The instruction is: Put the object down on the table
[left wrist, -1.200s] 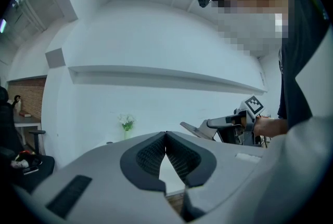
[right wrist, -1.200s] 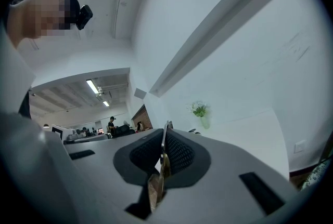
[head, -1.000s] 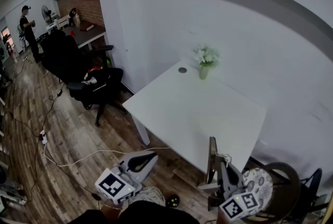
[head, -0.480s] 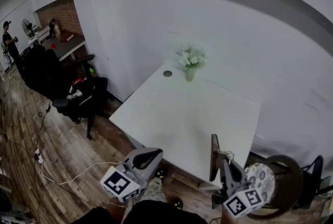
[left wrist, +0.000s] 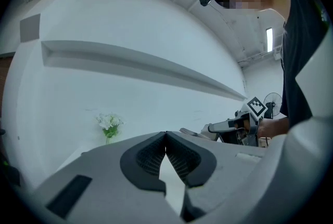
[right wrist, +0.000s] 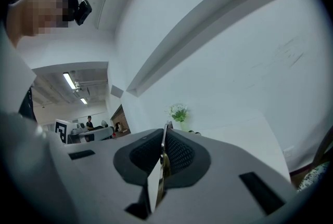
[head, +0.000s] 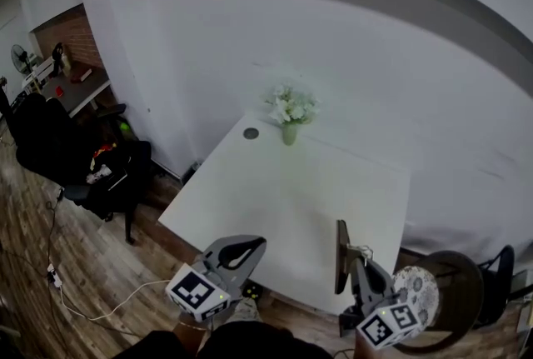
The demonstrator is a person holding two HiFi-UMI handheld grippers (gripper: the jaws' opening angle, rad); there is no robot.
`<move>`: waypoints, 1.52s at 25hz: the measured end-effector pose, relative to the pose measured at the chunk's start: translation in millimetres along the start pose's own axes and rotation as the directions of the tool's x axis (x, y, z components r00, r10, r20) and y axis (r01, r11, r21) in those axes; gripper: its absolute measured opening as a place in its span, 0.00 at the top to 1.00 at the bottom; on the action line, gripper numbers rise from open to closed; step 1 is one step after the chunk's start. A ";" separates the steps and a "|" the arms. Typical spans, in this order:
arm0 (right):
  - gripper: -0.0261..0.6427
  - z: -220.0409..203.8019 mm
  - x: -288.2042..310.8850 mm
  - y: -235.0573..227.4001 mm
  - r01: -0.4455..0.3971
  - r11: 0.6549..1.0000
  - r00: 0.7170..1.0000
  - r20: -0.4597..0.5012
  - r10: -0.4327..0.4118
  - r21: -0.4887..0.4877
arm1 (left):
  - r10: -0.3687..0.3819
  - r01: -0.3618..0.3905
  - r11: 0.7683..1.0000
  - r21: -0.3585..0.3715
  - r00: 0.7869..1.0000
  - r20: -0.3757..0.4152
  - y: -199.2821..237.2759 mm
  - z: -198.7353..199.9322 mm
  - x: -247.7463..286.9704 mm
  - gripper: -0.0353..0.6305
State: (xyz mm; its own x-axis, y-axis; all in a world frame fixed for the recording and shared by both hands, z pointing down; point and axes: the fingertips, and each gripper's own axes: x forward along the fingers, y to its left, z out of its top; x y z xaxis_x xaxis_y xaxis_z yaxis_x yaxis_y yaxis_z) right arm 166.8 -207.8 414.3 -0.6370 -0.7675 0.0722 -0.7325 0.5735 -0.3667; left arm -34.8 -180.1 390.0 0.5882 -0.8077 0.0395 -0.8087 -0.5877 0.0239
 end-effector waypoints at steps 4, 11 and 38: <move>0.95 -2.1 22.1 -6.1 0.038 0.999 0.999 -0.013 -0.037 0.002 | -0.033 0.033 0.999 -0.016 0.999 0.002 23.5 1.6 19.4 0.95; 0.95 -13.6 58.1 -10.9 0.099 0.995 0.994 -0.042 -0.099 0.007 | -0.073 0.072 0.996 -0.049 0.997 -0.016 63.6 -7.8 35.9 0.95; 0.95 -96.5 142.4 -40.0 0.315 0.949 0.936 -0.175 -0.306 0.029 | -0.203 0.202 0.979 -0.031 0.979 -0.034 168.5 -36.8 67.4 0.95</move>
State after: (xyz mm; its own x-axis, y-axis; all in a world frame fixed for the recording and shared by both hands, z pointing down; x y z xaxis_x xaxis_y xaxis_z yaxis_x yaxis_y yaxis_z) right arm 82.2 -312.3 528.8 -0.4142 -0.8434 0.3423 -0.8889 0.2939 -0.3515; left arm -131.7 -331.9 433.5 0.7399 -0.6693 0.0674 -0.6727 -0.7373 0.0620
